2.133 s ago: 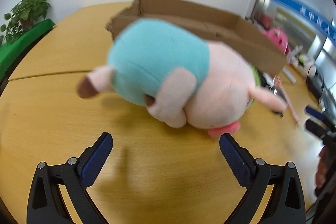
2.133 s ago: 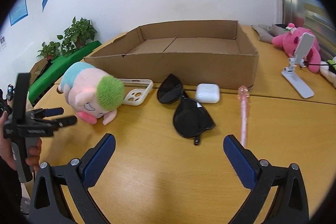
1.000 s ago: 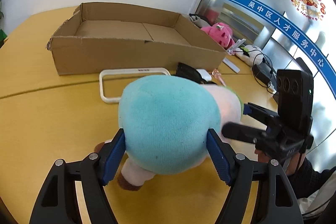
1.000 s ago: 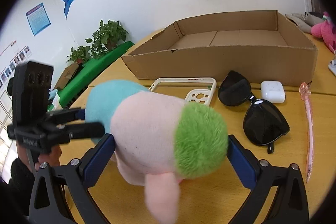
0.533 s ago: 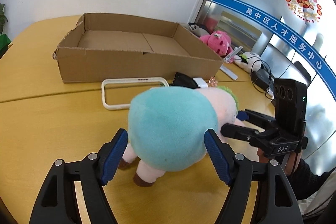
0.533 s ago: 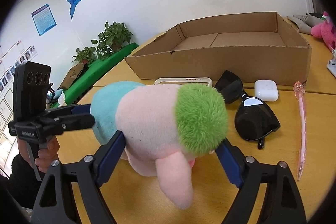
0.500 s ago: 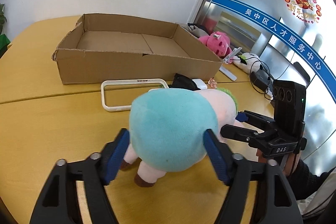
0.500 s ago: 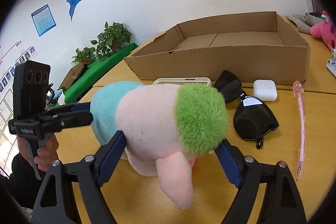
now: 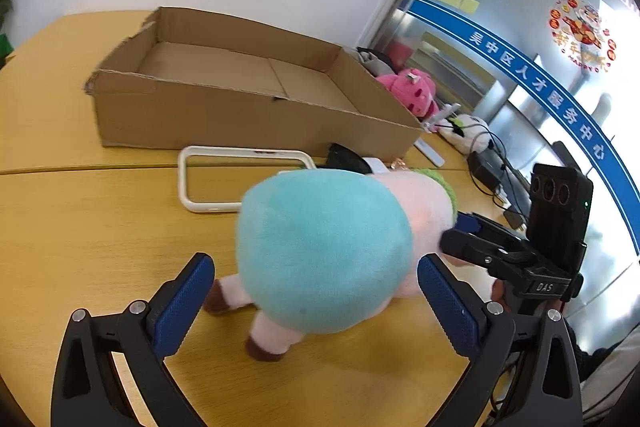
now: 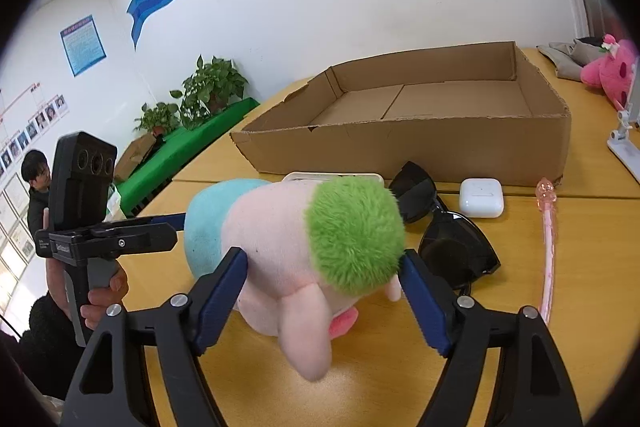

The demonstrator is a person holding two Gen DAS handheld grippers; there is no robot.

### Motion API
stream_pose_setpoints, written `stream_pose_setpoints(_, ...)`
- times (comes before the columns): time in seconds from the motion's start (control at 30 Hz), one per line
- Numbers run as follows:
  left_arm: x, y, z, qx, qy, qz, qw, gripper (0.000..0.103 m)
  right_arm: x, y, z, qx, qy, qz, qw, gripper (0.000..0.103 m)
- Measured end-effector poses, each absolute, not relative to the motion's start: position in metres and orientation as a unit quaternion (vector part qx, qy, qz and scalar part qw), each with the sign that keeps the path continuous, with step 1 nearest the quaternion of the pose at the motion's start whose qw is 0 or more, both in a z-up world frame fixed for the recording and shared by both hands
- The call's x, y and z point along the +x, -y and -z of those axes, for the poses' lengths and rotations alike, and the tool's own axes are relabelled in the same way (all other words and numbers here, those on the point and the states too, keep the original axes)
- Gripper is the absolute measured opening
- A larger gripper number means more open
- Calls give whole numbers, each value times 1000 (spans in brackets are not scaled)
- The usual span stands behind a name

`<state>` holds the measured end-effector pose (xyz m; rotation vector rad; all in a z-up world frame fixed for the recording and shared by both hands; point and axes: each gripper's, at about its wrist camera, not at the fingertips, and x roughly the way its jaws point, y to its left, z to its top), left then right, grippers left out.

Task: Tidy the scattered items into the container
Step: 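Close the left gripper on the plush pig and lift it, then carry the plush pig with the left gripper over the cardboard box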

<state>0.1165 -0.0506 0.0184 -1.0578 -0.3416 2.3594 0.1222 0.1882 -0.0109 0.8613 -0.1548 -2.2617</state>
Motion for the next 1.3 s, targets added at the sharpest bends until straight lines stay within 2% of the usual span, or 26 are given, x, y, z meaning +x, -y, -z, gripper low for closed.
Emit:
stream_pose_setpoints(0.03, 115, 44, -16, -396, 118, -869, 272, 101, 122, -184, 10, 329, 53, 875, 352, 78)
stream_pose_setpoints(0.1, 111, 34, -11, -406, 96, -871, 259, 94, 122, -178, 9, 326, 45, 877, 351, 78)
stream_pose_setpoints(0.17, 108, 32, -10, -410, 85, -875, 242, 84, 123, -175, 9, 322, 32, 880, 346, 73)
stream_pose_setpoints(0.27, 106, 40, -11, -411, 112, -869, 252, 72, 124, -177, 7, 317, 32, 885, 340, 64)
stream_pose_setpoints(0.33, 108, 41, -11, -411, 112, -869, 253, 67, 123, -182, 8, 317, 45, 884, 341, 58)
stream_pose_setpoints(0.5, 114, 40, -15, -404, 120, -870, 257, 58, 122, -192, 9, 318, 71, 882, 340, 54)
stream_pose_setpoints(0.77, 120, 38, -55, -366, 111, -888, 256, 56, 124, -204, -14, 293, 97, 882, 355, 51)
stream_pose_setpoints(1.3, 89, 48, -198, -239, 44, -939, 242, 55, 99, -181, -143, 181, 55, 908, 374, 48)
